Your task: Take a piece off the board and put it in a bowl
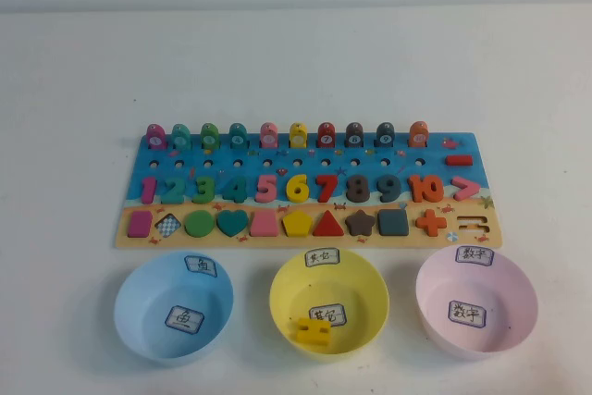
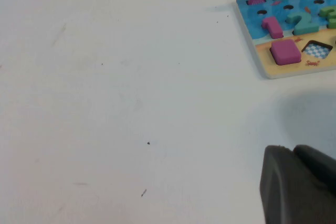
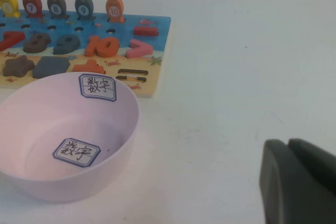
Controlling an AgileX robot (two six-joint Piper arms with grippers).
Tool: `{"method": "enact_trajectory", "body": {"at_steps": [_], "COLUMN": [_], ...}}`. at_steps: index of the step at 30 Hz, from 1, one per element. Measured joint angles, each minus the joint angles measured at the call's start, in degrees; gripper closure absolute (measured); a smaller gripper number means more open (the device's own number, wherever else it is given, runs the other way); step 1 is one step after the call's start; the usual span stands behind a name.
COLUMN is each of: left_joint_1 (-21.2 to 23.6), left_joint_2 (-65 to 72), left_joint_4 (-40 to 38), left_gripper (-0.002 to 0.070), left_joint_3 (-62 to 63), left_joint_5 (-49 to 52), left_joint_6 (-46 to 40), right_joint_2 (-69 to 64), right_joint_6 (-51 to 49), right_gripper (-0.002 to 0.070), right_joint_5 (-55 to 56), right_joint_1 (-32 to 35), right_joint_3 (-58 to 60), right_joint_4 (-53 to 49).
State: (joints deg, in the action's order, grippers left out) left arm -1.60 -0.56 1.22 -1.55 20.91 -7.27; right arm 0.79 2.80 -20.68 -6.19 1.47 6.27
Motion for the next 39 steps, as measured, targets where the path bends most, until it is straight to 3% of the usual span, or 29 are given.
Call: {"method": "enact_trajectory", "body": {"at_steps": [23,26,33,39], "left_joint_1": [0.0,0.0,0.0,0.0], "left_joint_2": [0.0,0.0,0.0,0.0], "left_joint_4": [0.0,0.0,0.0,0.0], "left_gripper": [0.0680,0.0680,0.0680,0.0680], "left_joint_3": [0.0,0.0,0.0,0.0], "left_joint_5": [0.0,0.0,0.0,0.0], "left_joint_6": [0.0,0.0,0.0,0.0], "right_joint_2": [0.0,0.0,0.0,0.0], "right_joint_6": [0.0,0.0,0.0,0.0], "right_gripper": [0.0694,0.0694,0.0694,0.0694], "right_joint_5": [0.0,1.3,10.7,11.9], "right_joint_1": [0.0,0.0,0.0,0.0], "right_joint_3": [0.0,0.0,0.0,0.0], "right_joint_4": [1.3,9.1,45.7,52.6]}}
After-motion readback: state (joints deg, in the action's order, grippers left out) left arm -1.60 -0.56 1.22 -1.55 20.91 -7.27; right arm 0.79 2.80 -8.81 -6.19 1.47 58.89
